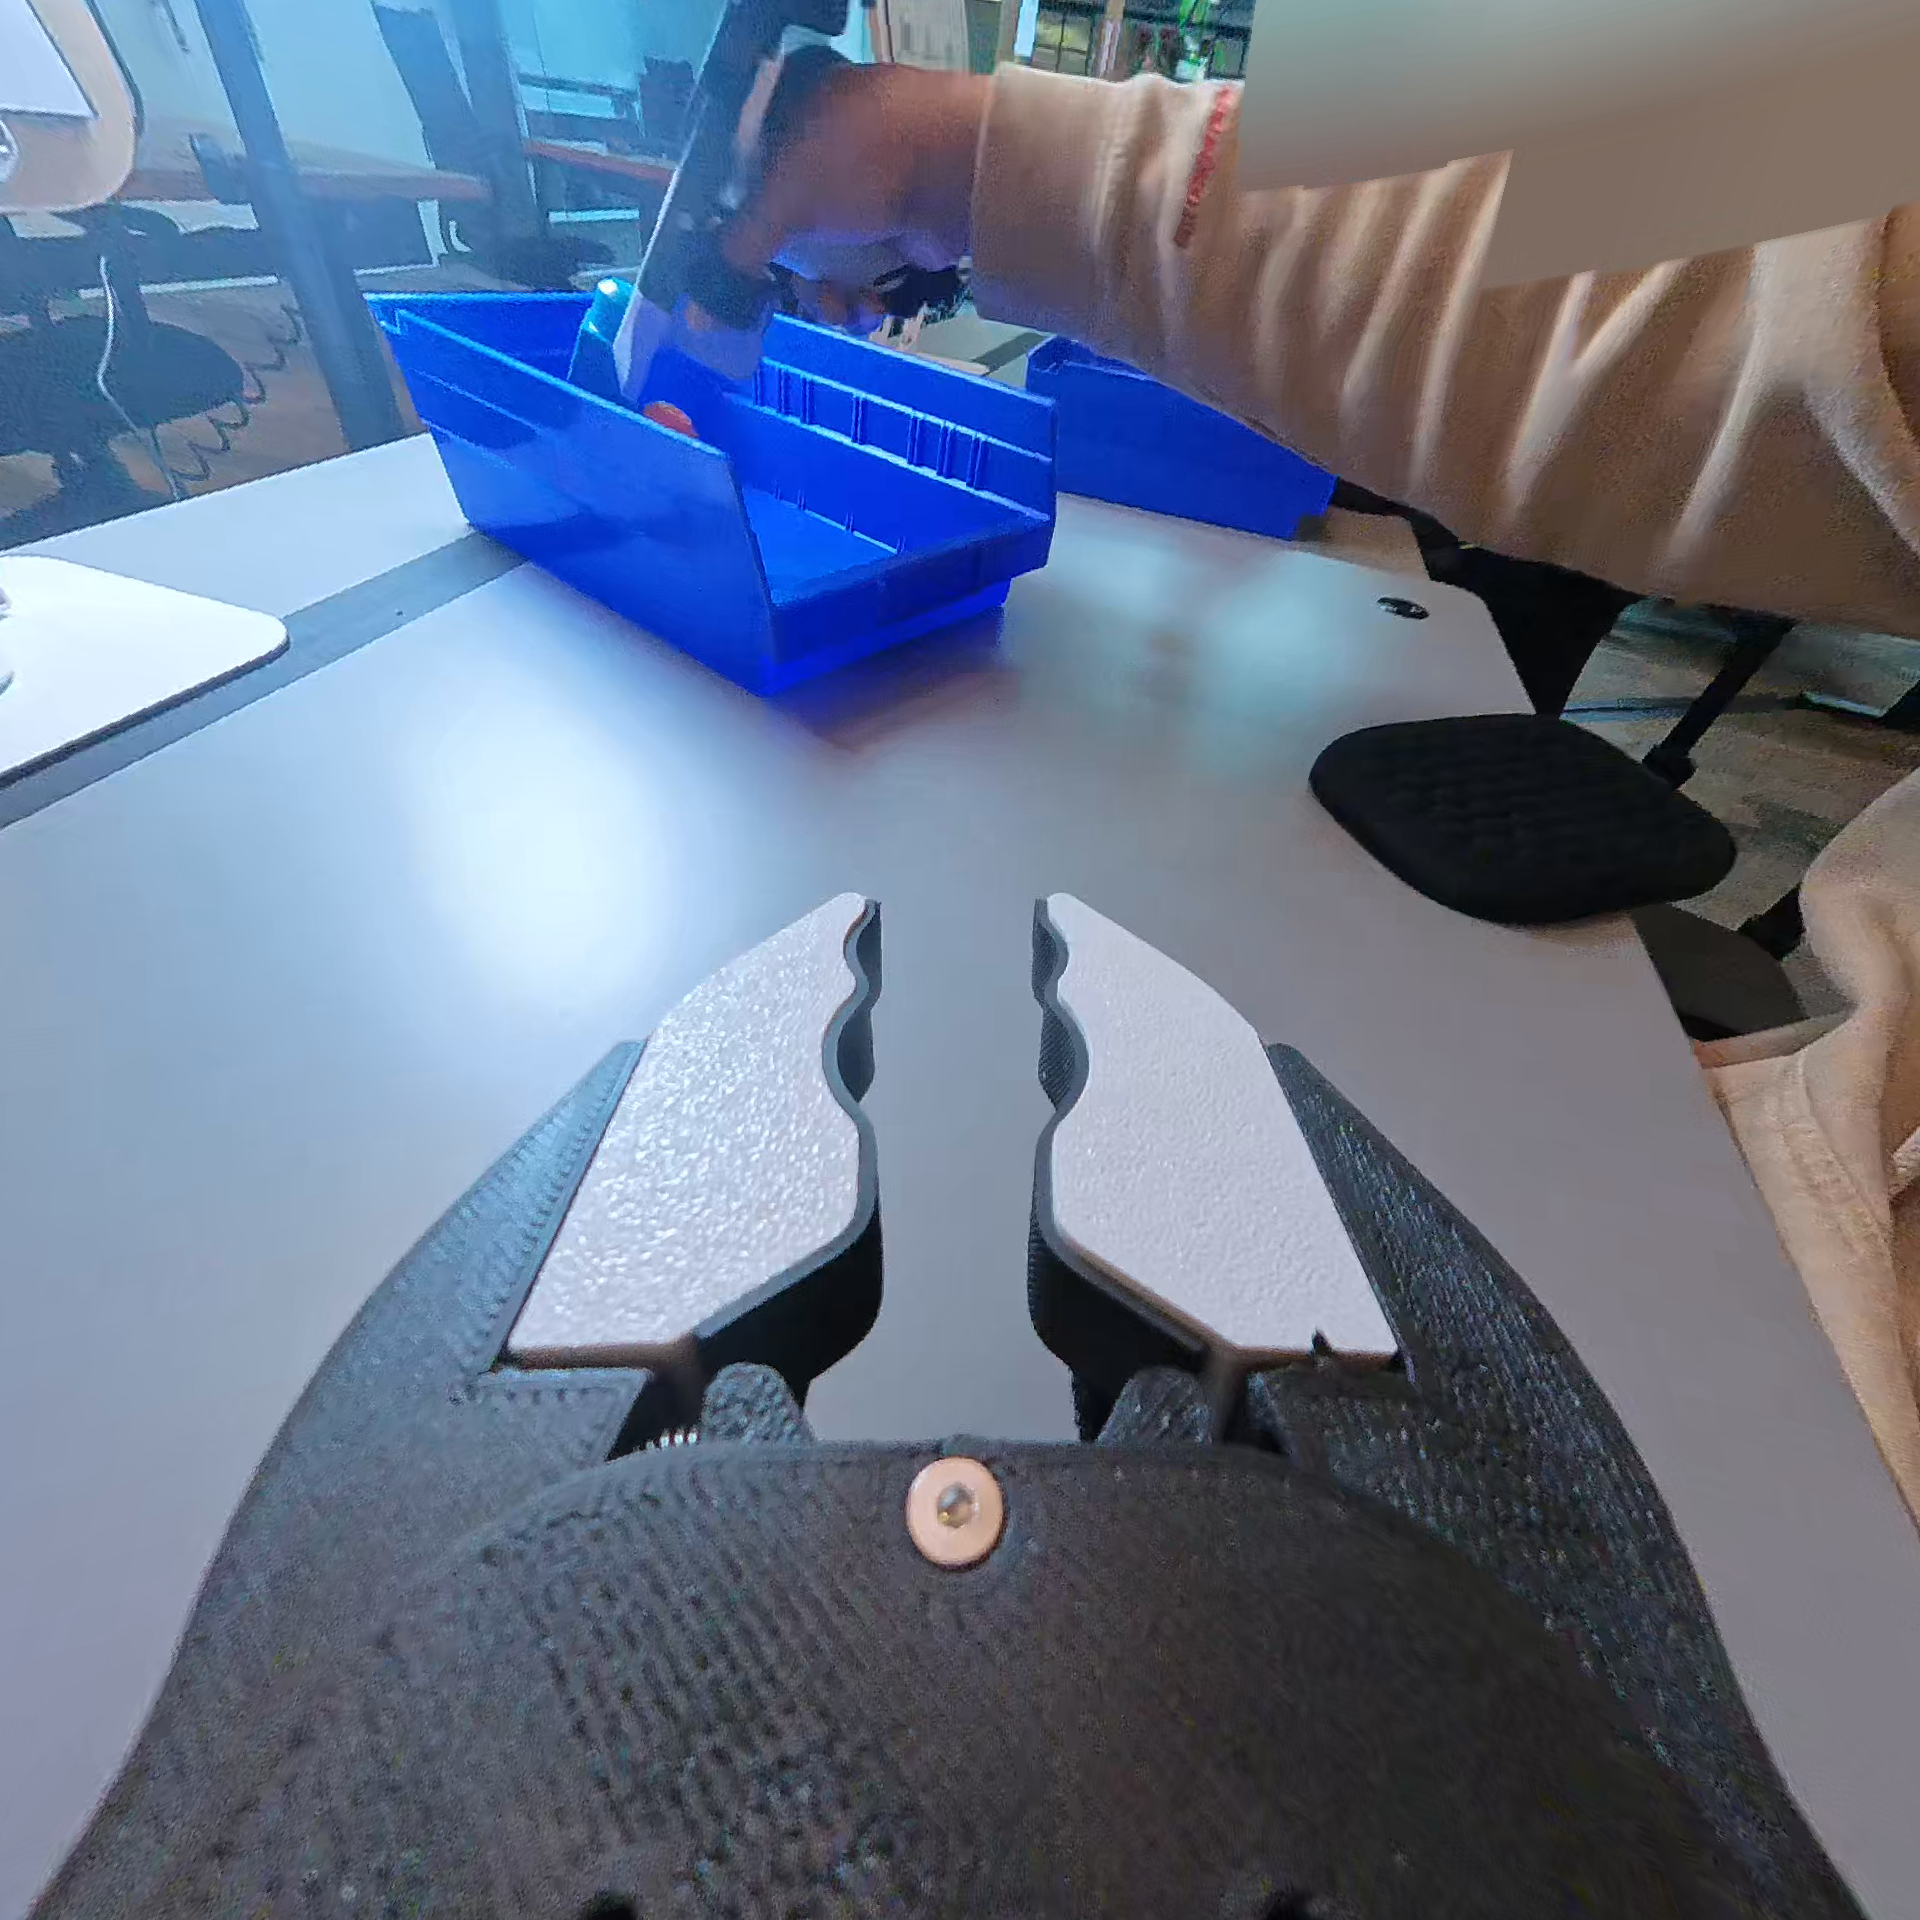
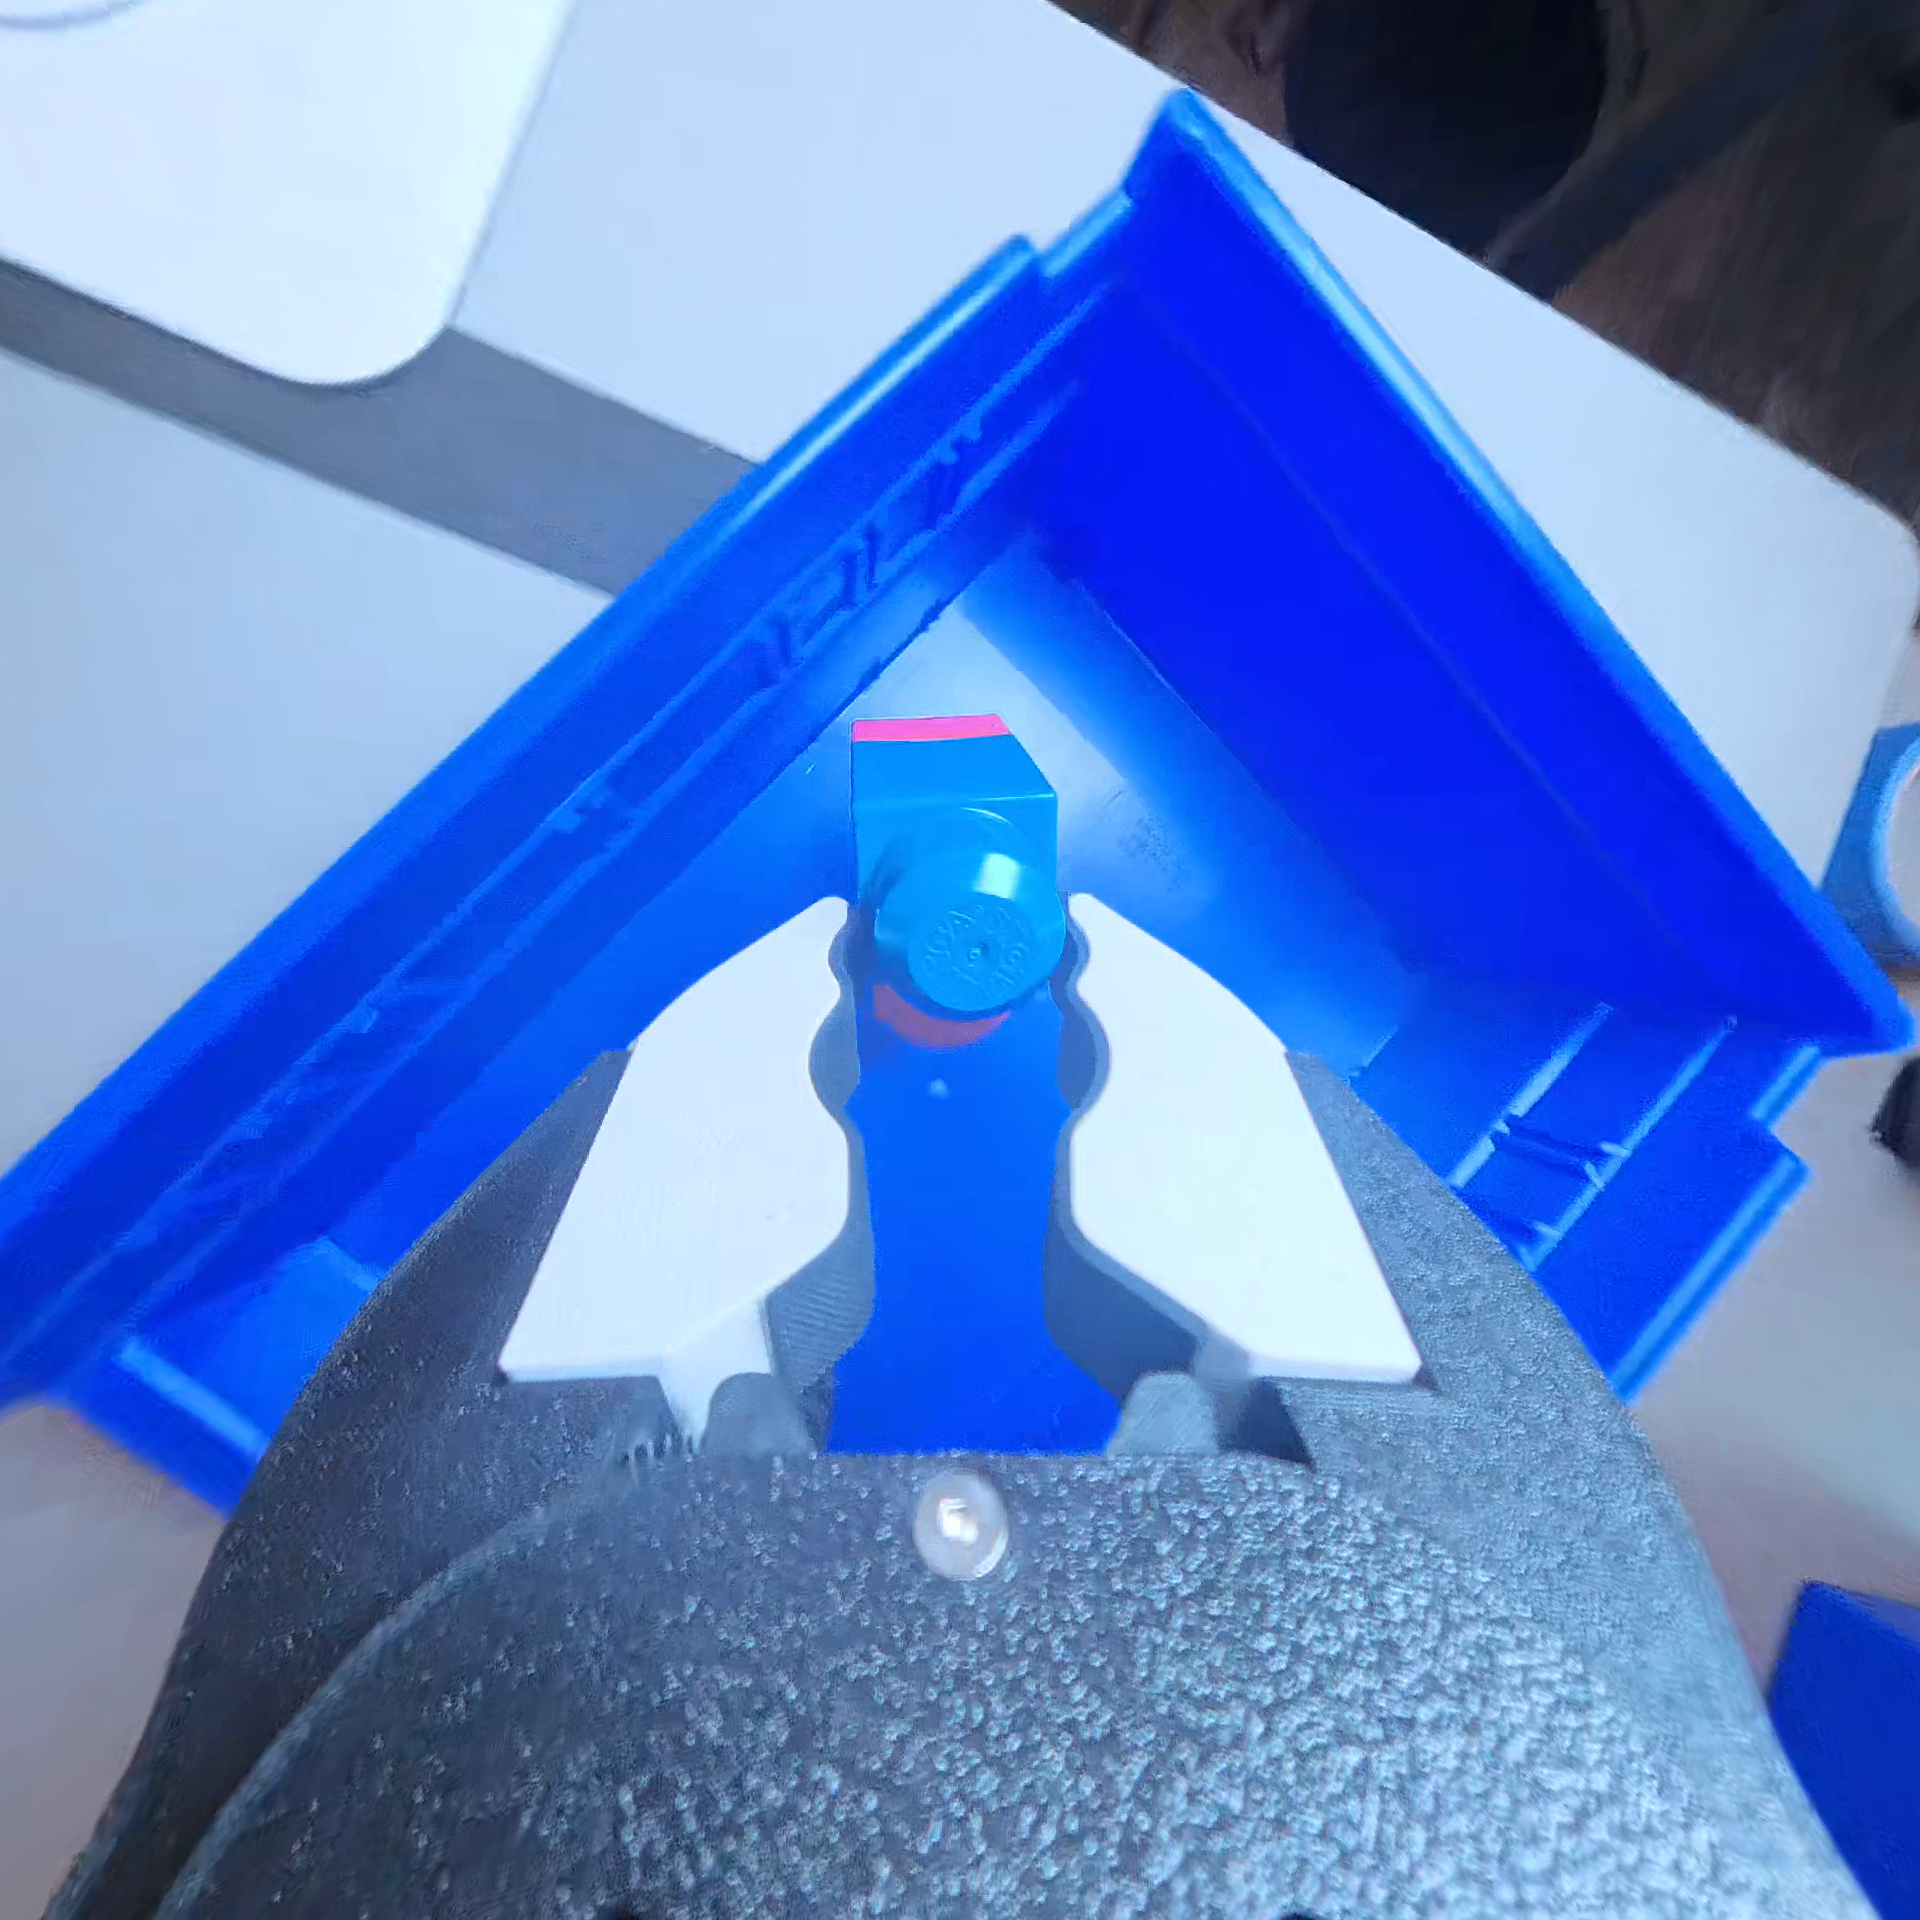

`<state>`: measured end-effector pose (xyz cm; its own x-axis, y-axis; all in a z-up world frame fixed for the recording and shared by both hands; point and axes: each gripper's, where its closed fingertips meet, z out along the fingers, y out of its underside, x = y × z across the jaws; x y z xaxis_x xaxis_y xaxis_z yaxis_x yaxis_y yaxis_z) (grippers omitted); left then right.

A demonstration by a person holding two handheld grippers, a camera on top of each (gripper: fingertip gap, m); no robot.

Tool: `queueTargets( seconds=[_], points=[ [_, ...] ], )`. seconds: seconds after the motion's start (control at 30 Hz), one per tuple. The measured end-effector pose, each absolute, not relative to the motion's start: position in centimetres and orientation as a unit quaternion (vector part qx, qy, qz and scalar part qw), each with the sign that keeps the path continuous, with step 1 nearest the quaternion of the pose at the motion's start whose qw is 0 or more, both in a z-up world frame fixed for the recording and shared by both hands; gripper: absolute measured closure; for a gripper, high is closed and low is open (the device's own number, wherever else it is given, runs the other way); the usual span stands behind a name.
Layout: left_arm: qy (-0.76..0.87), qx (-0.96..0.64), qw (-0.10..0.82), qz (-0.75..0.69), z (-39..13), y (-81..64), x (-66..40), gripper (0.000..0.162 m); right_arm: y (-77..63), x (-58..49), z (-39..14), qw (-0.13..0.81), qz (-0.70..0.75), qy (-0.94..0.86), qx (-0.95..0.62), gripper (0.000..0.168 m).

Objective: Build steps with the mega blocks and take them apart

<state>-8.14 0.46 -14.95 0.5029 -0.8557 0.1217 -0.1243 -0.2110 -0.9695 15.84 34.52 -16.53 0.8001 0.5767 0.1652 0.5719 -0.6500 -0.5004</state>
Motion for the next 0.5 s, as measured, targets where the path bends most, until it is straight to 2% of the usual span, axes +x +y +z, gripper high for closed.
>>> queueTargets(
  seconds=[0.27, 0.4, 0.5],
  points=[
    [0.351, -0.712, 0.502, -0.344, -16.8, 1.3, -8.7, 0.137, 40.9, 14.8, -18.9, 0.280, 0.047, -0.143, -0.948, 0.133],
    [0.343, -0.716, 0.501, -0.345, -17.1, 1.7, -9.0, 0.137, 41.1, 13.8, -18.1, 0.301, 0.116, -0.116, -0.939, 0.118],
    [0.340, -0.715, 0.506, -0.342, -16.9, 1.8, -9.2, 0.138, 39.8, 12.9, -15.6, 0.351, 0.162, -0.136, -0.912, 0.118]
  ],
)
